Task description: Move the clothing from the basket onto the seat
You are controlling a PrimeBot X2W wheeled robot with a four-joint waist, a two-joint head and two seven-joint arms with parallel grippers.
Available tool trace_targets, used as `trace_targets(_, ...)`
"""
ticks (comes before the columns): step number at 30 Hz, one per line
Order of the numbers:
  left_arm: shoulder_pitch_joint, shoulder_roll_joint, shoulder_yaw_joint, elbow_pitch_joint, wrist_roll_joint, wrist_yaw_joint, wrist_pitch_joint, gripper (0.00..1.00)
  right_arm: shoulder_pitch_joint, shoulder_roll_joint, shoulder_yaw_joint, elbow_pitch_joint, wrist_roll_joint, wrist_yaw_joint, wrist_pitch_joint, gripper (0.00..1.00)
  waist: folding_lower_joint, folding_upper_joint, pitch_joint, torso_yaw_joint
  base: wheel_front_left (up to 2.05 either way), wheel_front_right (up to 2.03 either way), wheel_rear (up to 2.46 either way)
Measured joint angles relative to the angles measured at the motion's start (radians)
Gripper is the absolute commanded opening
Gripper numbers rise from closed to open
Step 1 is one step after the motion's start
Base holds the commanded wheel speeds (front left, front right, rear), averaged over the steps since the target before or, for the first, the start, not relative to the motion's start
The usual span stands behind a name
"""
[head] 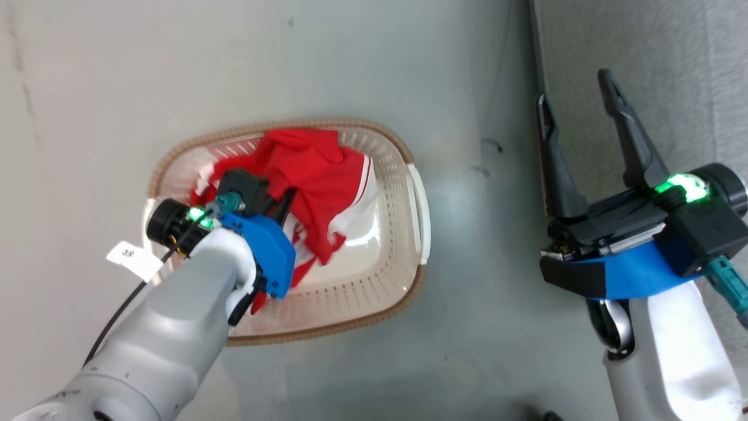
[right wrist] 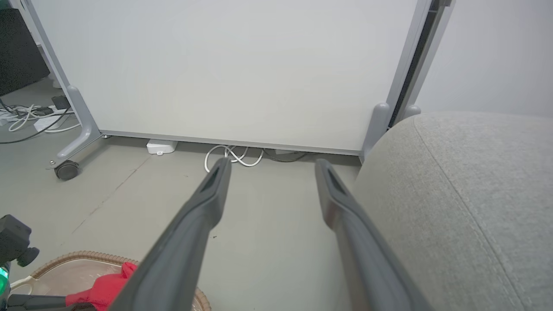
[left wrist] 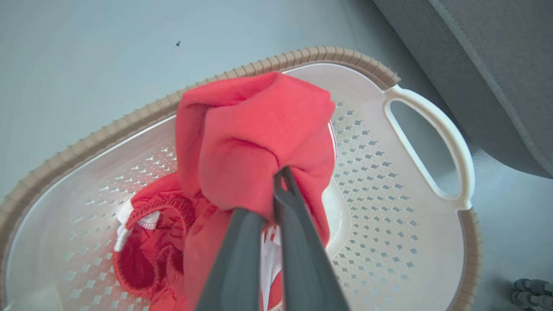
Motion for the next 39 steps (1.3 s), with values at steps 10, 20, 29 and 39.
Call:
trace_targets(10, 0.077, 0.036, 0.085, -0.115, 0.101, 0.0, -0.004, 0.0, 0.046, 0.0, -0.002, 0.048, 0.008, 0.0, 0.0, 1.0, -0.0001, 0.0, -0.178, 0.03, 0.0, 0.0, 0.0)
trace_targets(20, 0.2, 0.063, 0.256, -0.243, 0.224, 0.0, -0.004, 0.0, 0.125, 0.0, -0.005, 0.09, 0.01, 0.0, 0.0, 1.0, -0.0002, 0.0001, -0.366, 0.056, 0.0, 0.0, 0.0)
trace_targets(29, 0.281, 0.071, 0.419, -0.357, 0.331, 0.0, -0.004, 0.0, 0.181, 0.0, -0.005, 0.107, 0.018, 0.0, 0.0, 1.0, -0.0003, 0.0001, -0.523, 0.079, 0.0, 0.0, 0.0)
trace_targets(39, 0.285, 0.059, 0.465, -0.504, 0.395, 0.0, -0.004, 0.0, 0.242, 0.0, -0.007, 0.12, 0.021, 0.0, 0.0, 1.0, -0.0002, 0.0001, -0.651, 0.106, 0.0, 0.0, 0.0)
